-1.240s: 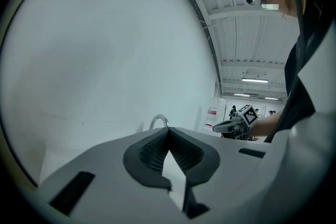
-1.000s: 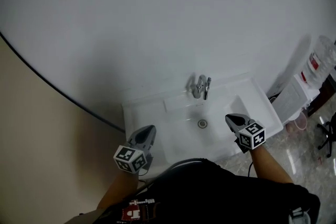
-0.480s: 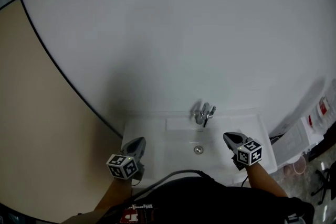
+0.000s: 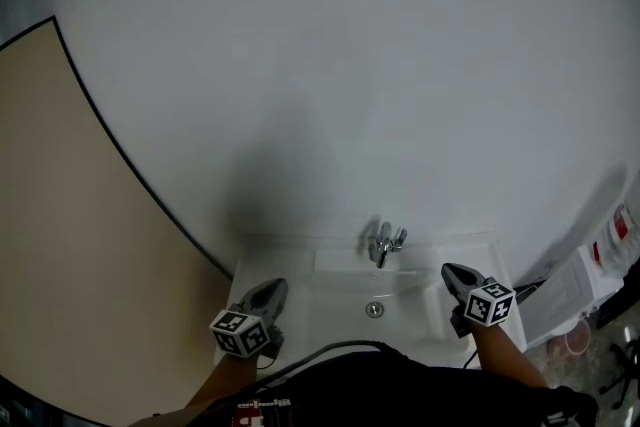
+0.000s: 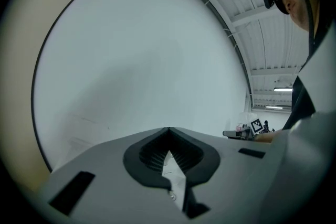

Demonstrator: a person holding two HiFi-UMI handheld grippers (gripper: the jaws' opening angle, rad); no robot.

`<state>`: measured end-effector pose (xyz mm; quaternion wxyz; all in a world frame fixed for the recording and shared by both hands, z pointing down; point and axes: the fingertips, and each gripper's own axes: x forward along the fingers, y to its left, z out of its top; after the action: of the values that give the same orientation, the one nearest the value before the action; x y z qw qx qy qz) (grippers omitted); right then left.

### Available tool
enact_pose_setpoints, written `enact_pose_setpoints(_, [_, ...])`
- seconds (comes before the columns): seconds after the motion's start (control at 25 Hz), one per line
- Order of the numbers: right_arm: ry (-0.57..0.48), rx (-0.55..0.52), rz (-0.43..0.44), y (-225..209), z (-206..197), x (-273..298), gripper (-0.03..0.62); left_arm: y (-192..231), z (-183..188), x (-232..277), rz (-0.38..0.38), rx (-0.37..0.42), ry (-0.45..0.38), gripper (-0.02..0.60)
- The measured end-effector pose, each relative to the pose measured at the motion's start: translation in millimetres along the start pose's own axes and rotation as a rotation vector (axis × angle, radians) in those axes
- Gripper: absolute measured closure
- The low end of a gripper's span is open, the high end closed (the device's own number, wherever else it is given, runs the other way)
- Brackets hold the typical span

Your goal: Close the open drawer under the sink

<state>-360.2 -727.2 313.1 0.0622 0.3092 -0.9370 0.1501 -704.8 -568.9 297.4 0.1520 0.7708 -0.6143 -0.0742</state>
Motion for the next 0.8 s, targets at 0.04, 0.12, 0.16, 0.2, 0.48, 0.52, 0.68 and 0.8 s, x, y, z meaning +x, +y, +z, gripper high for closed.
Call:
enact_pose_setpoints(0.04, [-0.007,0.010,-0.005,-1,-1,1,0.594,2,2,-1,0.000,0.006,0.001,0.581])
enact_pose_setpoints(0.12, [-0.012,0.009,-0.013,-2,-1,5,0.595,6,4,-2,0.000,0.019,-0.001,0.581])
enact_pose_setpoints(0.16, [-0.007,0.000,-0.012,-1,-2,9,0.595,9,5,-3,0.001,0.020,-0.003,0.581])
enact_pose_setpoints(0.2, [-0.001,-0.013,-0.009,2,-2,12,0.595,11,6,-3,0.002,0.016,-0.004,0.581])
enact_pose_setpoints(0.48, [0.025,-0.058,-0.001,13,-2,16,0.595,8,3,-3,-0.013,-0.009,0.009,0.581])
enact_pose_setpoints(0.52, [0.027,-0.061,-0.001,14,-2,16,0.595,8,3,-2,-0.014,-0.012,0.012,0.581])
enact_pose_setpoints(0.68, [0.034,-0.066,-0.004,14,-3,16,0.595,10,1,-1,-0.015,-0.014,0.012,0.581])
enact_pose_setpoints(0.8, [0.038,-0.067,-0.007,13,-4,15,0.595,9,-1,1,-0.020,-0.027,0.011,0.581])
